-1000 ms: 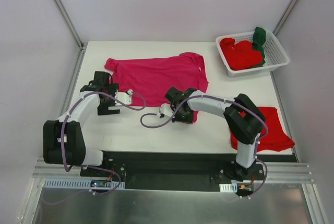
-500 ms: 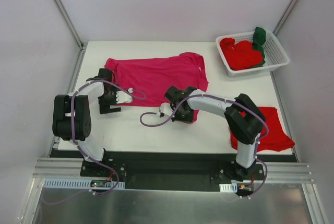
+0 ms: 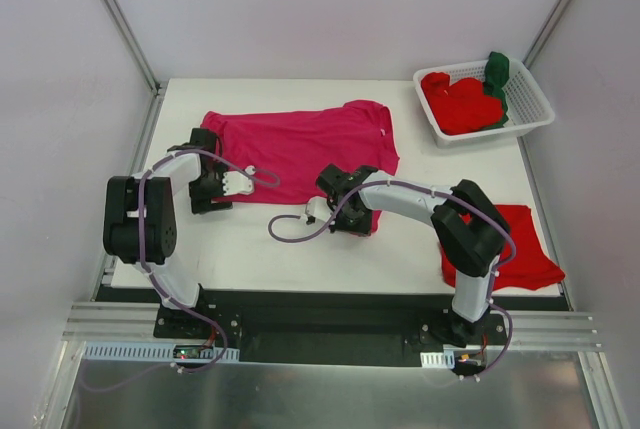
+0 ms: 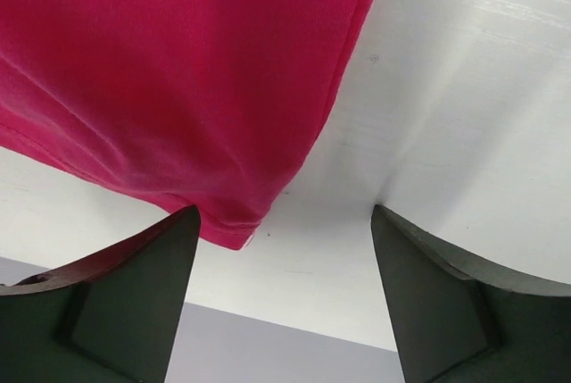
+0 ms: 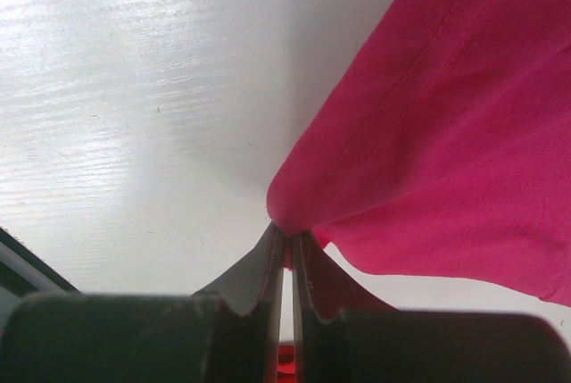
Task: Fold and stack the t-shirts
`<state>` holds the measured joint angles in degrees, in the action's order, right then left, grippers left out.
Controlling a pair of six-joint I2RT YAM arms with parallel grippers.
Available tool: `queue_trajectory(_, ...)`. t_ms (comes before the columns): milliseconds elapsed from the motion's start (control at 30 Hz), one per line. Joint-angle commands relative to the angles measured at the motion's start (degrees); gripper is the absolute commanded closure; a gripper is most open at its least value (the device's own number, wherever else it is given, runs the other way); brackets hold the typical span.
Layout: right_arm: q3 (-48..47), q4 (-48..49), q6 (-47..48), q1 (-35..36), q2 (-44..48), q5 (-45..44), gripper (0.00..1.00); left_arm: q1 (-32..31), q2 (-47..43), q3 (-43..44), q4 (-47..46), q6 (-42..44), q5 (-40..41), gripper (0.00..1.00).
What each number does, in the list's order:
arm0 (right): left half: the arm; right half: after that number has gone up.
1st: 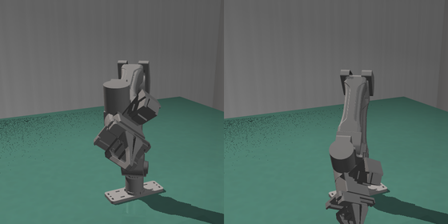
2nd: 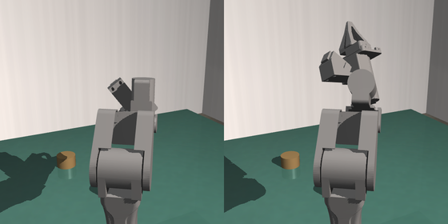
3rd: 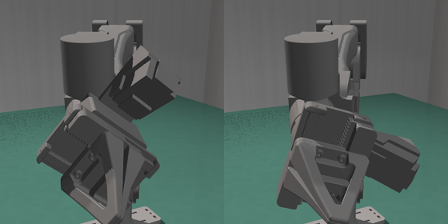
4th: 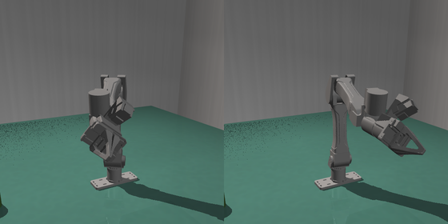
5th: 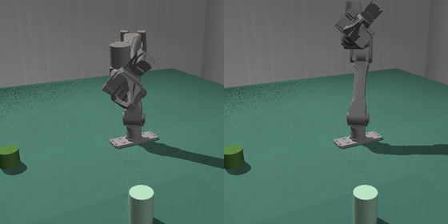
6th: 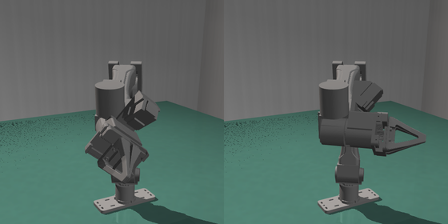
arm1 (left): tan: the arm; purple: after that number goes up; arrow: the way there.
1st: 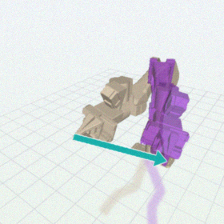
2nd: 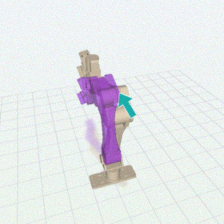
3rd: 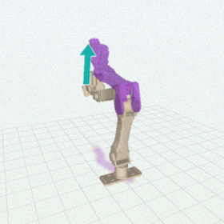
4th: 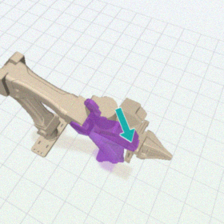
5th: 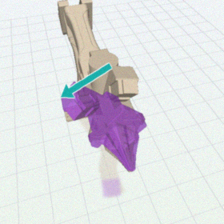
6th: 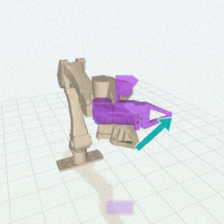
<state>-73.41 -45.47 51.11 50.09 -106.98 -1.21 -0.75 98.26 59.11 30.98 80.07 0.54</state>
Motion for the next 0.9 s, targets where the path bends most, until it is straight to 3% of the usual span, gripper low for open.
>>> queue_trajectory(0,-2.4,-2.2,-0.3,-0.2,2.1,0.2,0.93,0.5,1.1,-0.4,-2.7,-0.4,2.0,0.27)
queue_trajectory(33,-2.5,-2.3,-0.2,-0.2,2.1,0.4,0.93,0.4,1.3,-0.2,-2.7,-0.5,1.9,0.34)
queue_trajectory(233,-2.6,-2.8,0.7,-0.3,2.2,0.3,0.93,0.4,3.7,1.6,-2.3,-2.3,2.8,0.56)
queue_trajectory(267,-2.7,-2.8,0.9,-0.3,2.1,0.3,0.93,0.4,3.7,1.6,-2.4,-2.4,2.9,0.69)
queue_trajectory(300,-2.7,-2.9,0.8,-0.4,2.2,0.2,0.93,0.4,3.5,1.4,-2.4,-2.6,3.0,0.74)
queue_trajectory(400,-2.7,-2.9,0.9,-0.6,2.1,0.3,0.93,0.4,3.1,1.2,-2.4,-2.7,3.2,0.82)
queue_trajectory(500,-2.9,-2.8,0.7,-0.8,2.0,0.2,0.93,0.4,3.2,1.4,-2.4,-2.7,3.5,0.97)
queue_trajectory(600,-3.1,-2.7,0.5,-0.8,2.1,0.0,0.93,0.4,3.4,2.4,-2.3,-3.2,3.7,1.0)
queue_trajectory(667,-3.0,-2.2,0.4,-1.0,2.3,-0.5,0.99,0.4,3.6,2.8,-2.4,-3.5,3.8,1.0)
queue_trajectory(867,-3.0,-0.8,-0.3,-1.5,3.4,-3.2,0.99,0.4,3.3,5.4,-2.5,-6.6,3.2,1.0)
